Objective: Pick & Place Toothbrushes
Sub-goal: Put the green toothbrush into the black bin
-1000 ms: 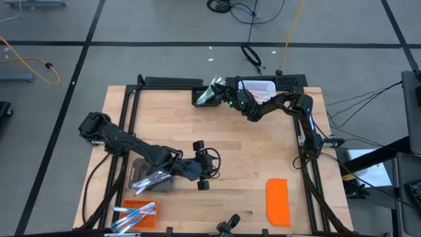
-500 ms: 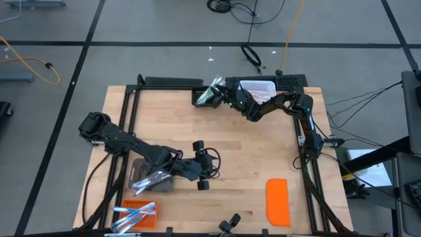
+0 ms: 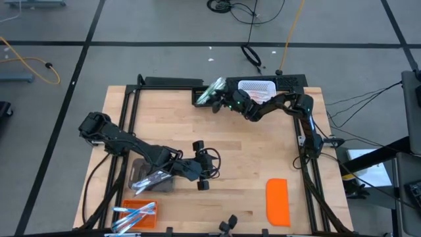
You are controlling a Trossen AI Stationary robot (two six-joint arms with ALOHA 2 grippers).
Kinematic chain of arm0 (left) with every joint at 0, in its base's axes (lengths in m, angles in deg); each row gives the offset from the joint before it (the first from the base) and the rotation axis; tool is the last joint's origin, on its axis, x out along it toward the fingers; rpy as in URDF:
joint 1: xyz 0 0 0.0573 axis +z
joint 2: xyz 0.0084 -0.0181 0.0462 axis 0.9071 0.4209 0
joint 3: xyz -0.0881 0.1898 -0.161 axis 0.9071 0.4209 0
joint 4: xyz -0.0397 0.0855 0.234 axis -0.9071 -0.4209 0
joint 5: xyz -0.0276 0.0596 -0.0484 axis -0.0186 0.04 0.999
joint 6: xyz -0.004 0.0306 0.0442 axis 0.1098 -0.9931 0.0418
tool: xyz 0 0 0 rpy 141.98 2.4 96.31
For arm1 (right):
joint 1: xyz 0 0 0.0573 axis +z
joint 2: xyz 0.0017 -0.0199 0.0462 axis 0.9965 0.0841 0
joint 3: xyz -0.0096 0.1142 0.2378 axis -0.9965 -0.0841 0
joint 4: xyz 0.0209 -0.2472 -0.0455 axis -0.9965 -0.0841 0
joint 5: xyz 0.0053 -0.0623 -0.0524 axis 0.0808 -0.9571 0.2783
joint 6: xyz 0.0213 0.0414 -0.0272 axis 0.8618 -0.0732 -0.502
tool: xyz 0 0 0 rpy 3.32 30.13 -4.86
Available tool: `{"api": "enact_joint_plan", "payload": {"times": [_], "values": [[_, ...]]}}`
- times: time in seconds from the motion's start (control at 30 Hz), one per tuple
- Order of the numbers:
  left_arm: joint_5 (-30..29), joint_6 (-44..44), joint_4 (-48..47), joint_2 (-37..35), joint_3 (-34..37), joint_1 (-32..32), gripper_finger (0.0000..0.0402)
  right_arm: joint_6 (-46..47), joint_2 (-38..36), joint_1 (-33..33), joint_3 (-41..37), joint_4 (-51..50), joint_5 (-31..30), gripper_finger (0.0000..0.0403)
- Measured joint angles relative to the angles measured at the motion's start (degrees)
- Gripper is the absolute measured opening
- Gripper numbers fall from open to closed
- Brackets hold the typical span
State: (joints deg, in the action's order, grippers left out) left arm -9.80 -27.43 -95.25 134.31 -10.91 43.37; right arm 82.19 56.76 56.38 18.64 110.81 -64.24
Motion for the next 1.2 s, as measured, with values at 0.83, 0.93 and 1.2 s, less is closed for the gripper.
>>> {"api": "enact_joint_plan", "payload": {"times": [0.83,0.93,1.2], "values": [[0.00,0.72,-0.04,0.00,0.00,0.00,0.0182,-1.68,-1.64,-0.50,0.00,-11.06,6.25,0.0286],[0.00,0.71,-0.06,0.00,0.00,0.00,0.0182,-0.60,-3.05,-0.90,0.00,-14.36,6.06,0.0297],[0.00,0.61,-0.04,0.00,0.00,0.00,0.0182,-4.50,-8.86,0.10,0.02,-19.40,5.95,0.0302]]}}
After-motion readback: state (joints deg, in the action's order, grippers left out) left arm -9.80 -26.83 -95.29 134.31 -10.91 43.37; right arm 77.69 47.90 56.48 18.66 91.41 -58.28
